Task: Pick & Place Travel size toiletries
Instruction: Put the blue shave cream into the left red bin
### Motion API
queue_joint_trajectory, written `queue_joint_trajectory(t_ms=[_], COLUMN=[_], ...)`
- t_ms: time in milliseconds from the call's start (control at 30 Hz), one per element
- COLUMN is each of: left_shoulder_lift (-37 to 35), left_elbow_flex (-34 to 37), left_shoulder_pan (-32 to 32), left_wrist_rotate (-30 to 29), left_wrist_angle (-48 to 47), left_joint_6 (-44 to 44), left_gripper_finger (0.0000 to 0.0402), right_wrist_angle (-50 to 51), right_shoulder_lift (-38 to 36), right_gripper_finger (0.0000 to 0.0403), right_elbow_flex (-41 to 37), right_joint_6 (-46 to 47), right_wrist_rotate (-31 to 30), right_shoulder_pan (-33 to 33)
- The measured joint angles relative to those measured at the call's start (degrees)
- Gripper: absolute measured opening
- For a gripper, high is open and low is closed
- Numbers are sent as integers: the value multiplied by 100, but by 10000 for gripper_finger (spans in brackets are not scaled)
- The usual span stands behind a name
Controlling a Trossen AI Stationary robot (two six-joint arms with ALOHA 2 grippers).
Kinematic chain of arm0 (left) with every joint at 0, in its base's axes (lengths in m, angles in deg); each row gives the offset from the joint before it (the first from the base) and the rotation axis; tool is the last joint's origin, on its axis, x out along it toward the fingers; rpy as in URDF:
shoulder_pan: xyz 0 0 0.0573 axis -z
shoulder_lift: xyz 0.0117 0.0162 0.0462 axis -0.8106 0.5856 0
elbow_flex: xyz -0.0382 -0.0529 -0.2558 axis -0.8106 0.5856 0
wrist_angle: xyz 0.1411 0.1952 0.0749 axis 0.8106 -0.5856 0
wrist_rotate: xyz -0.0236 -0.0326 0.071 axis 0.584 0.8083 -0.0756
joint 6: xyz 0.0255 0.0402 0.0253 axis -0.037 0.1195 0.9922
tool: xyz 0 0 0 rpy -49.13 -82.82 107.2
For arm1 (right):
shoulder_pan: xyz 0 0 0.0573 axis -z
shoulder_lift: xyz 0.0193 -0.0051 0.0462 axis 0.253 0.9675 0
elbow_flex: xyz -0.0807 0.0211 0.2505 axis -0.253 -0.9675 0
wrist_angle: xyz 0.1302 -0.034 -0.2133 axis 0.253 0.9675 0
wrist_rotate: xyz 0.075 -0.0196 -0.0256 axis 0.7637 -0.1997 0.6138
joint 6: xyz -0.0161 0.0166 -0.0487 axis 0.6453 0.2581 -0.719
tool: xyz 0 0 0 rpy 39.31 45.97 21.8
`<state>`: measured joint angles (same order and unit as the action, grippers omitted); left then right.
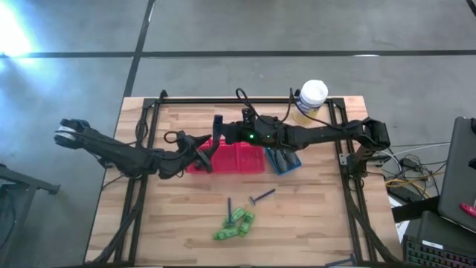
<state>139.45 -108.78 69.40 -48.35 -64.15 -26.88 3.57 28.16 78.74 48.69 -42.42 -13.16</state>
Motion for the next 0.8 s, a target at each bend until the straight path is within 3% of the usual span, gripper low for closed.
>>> queue_joint_trajectory(t_ms=[433,800], left_shoulder_lift=[112,132], left_elbow_flex=[-8,4], left_shoulder_pan=[-144,-149], left_wrist_rotate=[267,310], left_wrist_angle=[506,277], left_joint_6=[29,46], left_gripper_finger=[229,229], right_wrist_angle=[36,59], right_shoulder_lift=[0,0], right_gripper_finger=[104,88], right_elbow_flex=[0,0], right_joint_6=[-44,-173], right_wrist_rotate=[-17,2], right_shoulder_pan=[-50,-4])
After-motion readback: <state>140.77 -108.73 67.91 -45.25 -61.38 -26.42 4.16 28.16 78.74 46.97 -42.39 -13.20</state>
